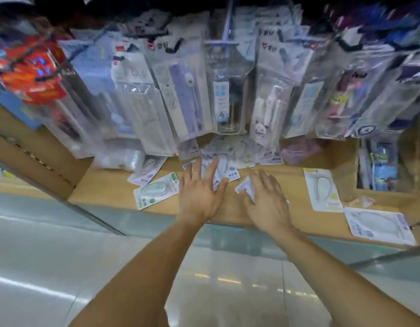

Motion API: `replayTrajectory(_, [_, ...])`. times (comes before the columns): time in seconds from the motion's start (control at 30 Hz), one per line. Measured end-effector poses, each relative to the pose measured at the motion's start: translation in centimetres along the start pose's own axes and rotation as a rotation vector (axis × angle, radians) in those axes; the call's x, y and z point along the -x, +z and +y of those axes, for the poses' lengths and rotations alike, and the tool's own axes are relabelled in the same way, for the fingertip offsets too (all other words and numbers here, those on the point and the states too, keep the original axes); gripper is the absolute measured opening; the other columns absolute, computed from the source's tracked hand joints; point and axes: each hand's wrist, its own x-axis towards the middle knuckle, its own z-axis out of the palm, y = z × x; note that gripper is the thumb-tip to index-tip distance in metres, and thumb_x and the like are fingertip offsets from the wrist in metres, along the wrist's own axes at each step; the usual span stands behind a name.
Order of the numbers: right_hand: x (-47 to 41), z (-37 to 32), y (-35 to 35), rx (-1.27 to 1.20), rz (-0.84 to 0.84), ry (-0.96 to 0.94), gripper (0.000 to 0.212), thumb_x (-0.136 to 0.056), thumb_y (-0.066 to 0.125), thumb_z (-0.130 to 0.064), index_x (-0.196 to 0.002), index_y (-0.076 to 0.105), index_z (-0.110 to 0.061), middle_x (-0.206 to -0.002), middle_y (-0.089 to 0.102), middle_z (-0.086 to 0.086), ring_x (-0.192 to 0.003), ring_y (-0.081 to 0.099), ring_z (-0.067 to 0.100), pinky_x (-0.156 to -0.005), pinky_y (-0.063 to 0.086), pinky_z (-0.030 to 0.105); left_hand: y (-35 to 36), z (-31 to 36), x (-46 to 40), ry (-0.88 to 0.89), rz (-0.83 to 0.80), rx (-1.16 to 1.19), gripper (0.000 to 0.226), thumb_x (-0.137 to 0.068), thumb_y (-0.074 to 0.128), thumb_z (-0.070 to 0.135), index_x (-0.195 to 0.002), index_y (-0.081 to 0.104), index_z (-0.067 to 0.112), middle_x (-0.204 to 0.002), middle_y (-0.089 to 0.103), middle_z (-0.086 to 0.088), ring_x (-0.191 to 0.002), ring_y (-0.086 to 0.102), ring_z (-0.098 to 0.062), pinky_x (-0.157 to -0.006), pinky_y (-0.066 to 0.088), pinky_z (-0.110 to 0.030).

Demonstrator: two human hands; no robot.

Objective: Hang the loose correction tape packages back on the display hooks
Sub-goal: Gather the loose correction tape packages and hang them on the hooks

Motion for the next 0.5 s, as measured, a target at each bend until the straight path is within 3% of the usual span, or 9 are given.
replayTrajectory(0.13, [-0.8,2.8,3.4,0.108,0.058,-0.036,0.075,-0.089,0.028,-0.044,-0.150,0.047,-0.006,-0.149,0.052,0.020,-0.137,0.046,0.044,-0.120,0.031,0.052,3.6,-0.8,-1.3,0.063,-0.026,-0.107,0.075,-0.095,0.003,0.065,-0.166,0.008,0.041,-0.176,0.009,-0.004,-0.161,0.007,-0.034,-0.128,0.009,-0.048])
replayTrajectory(0.2, [-0.6,3.5,4.0,0.126,0.099,-0.067,0.073,-0.089,0.028,-0.040,-0.147,0.051,-0.003,-0.148,0.053,0.021,-0.138,0.046,0.044,-0.121,0.031,0.052,5.0,-1.3,-1.1,0.097,-0.015,-0.123,0.069,-0.100,0.011,0.059,-0.166,0.007,0.040,-0.176,0.008,-0.002,-0.162,0.003,-0.033,-0.129,0.009,-0.048])
replayTrajectory(0.37, [-0.1,4.5,2.9,0.072,0.177,-0.134,0.057,-0.082,0.041,-0.019,-0.132,0.066,-0.022,-0.140,0.057,0.015,-0.132,0.048,0.043,-0.115,0.036,0.050,6.3,-2.0,-0.9,0.156,0.101,-0.077,0.060,-0.104,0.029,0.054,-0.159,0.039,0.030,-0.163,0.043,-0.003,-0.159,0.018,-0.033,-0.125,0.023,-0.054])
replayTrajectory(0.5, [1.5,4.5,1.8,-0.045,0.176,-0.149,0.063,-0.075,0.058,0.016,-0.116,0.077,-0.029,-0.141,0.051,0.011,-0.128,0.046,0.034,-0.101,0.038,0.032,6.7,-2.5,0.1,0.196,0.235,0.020,0.042,-0.104,0.043,0.048,-0.131,0.062,0.023,-0.141,0.062,-0.004,-0.151,0.036,-0.035,-0.117,0.037,-0.055])
